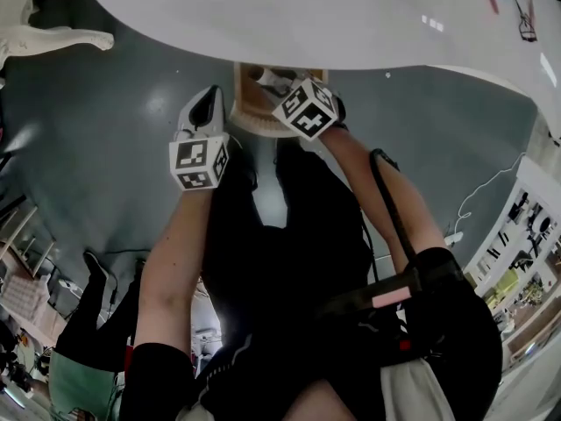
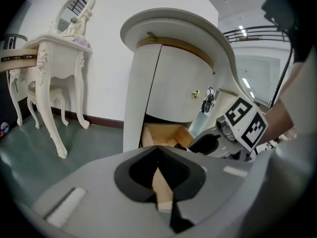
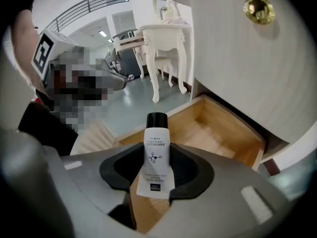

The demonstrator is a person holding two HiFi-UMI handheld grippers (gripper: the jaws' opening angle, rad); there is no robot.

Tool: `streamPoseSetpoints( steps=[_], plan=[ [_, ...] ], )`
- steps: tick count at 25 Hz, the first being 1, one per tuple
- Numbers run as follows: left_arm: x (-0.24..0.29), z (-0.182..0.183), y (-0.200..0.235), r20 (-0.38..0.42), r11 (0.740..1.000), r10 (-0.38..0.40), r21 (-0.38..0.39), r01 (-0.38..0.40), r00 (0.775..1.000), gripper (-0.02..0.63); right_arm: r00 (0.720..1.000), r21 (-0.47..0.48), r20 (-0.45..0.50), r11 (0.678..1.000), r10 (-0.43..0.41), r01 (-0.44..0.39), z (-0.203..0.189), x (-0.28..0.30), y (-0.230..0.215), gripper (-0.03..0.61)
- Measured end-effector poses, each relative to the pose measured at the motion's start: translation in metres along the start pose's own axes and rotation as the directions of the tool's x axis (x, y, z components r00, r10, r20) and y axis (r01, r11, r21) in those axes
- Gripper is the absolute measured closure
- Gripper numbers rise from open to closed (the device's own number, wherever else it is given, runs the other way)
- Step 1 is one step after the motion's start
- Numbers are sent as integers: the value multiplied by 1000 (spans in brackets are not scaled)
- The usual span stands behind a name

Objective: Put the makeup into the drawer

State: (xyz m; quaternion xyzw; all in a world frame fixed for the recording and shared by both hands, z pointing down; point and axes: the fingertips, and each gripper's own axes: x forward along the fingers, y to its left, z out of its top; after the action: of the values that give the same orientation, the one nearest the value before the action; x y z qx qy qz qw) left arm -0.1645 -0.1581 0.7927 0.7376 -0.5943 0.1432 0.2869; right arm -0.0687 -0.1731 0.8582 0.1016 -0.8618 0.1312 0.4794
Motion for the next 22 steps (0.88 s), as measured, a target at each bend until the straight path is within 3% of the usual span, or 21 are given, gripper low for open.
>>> streamPoseSetpoints(
  steps=[10,15,22],
  plan=[
    [11,-16,16,-9,1000,-13,-7,13,1000,614,991,-25,-128,999,29,-33,-16,38,-14,408],
    [24,-17,32,-8,999,25,-36,-25,1000,614,983,-5,-184,1000,10,-11,-24,61,-28,408],
    [38,-23,31,-18,999,-3,-34,2,1000,614,982,33,-188,999,7,-1,-21,55,-28,407]
  ],
)
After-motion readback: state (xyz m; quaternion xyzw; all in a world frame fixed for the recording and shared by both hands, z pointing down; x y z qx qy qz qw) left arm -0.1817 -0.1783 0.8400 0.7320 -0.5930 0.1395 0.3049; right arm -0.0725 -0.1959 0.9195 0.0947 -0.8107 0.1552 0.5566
